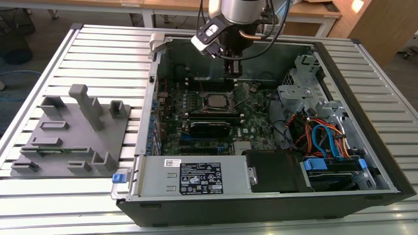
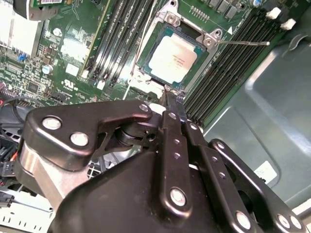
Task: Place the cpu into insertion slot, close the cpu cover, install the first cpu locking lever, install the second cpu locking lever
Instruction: 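Close the cpu cover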
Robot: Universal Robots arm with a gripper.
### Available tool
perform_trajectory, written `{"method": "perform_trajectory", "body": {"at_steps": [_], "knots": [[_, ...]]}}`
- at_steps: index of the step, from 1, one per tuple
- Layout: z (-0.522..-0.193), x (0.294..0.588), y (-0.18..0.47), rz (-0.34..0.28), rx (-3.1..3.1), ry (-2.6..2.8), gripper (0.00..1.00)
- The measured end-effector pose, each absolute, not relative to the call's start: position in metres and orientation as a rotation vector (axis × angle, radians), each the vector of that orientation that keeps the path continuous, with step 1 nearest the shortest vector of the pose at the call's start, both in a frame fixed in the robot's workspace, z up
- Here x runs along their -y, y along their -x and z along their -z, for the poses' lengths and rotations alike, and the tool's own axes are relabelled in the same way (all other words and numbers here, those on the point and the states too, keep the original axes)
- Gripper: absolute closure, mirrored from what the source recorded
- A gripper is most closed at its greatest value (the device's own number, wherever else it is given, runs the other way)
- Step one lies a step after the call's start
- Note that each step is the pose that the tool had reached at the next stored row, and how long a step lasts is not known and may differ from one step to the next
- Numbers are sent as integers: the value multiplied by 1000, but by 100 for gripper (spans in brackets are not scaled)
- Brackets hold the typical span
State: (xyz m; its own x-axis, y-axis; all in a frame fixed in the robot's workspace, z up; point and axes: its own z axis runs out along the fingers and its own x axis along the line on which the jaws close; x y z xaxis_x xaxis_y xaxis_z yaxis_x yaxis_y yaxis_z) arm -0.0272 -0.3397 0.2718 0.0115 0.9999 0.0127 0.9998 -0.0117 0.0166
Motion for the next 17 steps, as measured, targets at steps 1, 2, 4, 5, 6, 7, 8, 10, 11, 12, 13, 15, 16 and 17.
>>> {"method": "perform_trajectory", "body": {"at_steps": [1,2,4,5,6,7,8,10,11,12,13,15,16,17], "knots": [[-272,340,27,-33,-2206,-2233,90],[-272,340,27,-32,-2206,-2233,90],[-273,340,27,-32,-2206,-2233,90],[-274,340,27,-32,-2206,-2233,90],[-274,340,27,-33,-2206,-2233,90],[-274,340,27,-33,-2206,-2233,90],[-274,340,27,-33,-2206,-2233,90],[-274,340,27,-32,-2206,-2233,90],[-274,340,27,-32,-2206,-2233,90],[-274,340,27,-32,-2206,-2233,90],[-274,340,26,-32,-2206,-2232,90],[-274,340,26,-32,-2206,-2233,90],[-274,340,26,-32,-2206,-2233,90],[-274,340,26,-32,-2206,-2233,90]]}}
